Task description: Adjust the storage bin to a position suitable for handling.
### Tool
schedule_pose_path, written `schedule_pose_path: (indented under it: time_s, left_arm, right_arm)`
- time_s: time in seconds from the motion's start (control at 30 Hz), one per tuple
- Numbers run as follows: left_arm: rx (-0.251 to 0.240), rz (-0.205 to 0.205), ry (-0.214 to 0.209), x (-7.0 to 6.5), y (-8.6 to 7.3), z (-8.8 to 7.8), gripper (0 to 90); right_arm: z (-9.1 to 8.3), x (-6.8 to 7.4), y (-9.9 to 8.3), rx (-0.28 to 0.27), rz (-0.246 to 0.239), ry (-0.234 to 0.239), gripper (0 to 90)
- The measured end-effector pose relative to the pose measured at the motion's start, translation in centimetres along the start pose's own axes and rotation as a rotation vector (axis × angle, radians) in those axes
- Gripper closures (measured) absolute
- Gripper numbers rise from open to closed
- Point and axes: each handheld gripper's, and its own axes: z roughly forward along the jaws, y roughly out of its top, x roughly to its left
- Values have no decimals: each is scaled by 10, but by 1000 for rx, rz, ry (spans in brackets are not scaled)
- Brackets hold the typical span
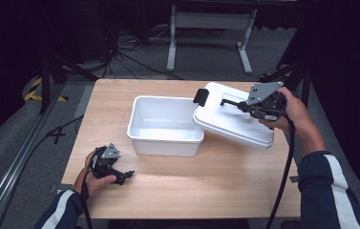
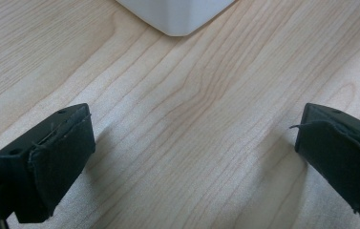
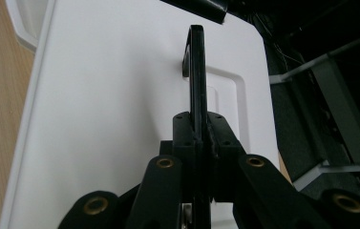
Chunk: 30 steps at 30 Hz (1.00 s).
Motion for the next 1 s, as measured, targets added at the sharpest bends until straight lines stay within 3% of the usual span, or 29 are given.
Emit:
schedule_pose_path:
  time_s: [0.67, 1.0]
  left_arm:
    - [0, -5, -2, -1, 0, 0, 3]
    - [-1, -6, -2, -1, 0, 0, 3]
  right_arm:
    - [6, -3, -56, 42, 116, -16, 846]
    - [32, 4, -78, 86, 158, 12, 846]
